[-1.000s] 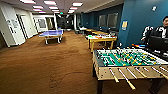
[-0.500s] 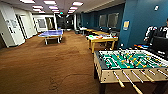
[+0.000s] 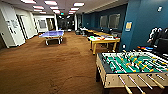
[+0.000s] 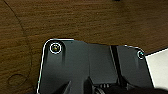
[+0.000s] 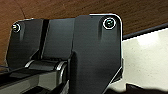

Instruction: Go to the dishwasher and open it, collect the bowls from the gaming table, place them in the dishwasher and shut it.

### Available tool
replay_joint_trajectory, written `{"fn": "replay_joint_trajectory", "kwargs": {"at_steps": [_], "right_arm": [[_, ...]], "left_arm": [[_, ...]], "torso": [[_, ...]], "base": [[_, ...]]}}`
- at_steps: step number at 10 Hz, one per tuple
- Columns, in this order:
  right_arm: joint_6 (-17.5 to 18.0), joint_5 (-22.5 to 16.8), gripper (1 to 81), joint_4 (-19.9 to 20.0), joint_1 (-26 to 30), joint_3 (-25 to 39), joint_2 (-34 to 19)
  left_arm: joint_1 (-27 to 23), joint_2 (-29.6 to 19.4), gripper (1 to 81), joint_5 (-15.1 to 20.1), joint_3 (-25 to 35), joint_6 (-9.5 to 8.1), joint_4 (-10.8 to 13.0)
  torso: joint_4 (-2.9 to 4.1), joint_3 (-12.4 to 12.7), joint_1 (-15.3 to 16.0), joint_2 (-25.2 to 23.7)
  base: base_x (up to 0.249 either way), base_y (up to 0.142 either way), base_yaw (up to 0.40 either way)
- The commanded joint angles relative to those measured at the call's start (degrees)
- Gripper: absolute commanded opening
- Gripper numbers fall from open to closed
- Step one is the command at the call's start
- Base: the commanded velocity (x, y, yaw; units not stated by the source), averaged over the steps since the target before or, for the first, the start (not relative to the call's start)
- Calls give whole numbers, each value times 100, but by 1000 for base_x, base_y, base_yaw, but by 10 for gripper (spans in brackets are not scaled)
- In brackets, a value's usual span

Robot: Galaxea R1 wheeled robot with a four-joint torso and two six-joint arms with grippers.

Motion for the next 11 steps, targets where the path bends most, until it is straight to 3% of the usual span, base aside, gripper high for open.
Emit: {"fn": "replay_joint_trajectory", "kwargs": {"at_steps": [1, 11], "right_arm": [[-2, -298, 811, -28, 282, 12, 24], [-10, -290, 811, -36, 299, 3, 6]], "left_arm": [[-277, -97, 811, 262, -14, -7, 10], [-277, -114, 811, 262, -14, 2, 1]], "torso": [[0, -2, 0, 0], [0, -2, -2, 2]], "base": [[159, 79, 0], [163, 81, 0]]}}
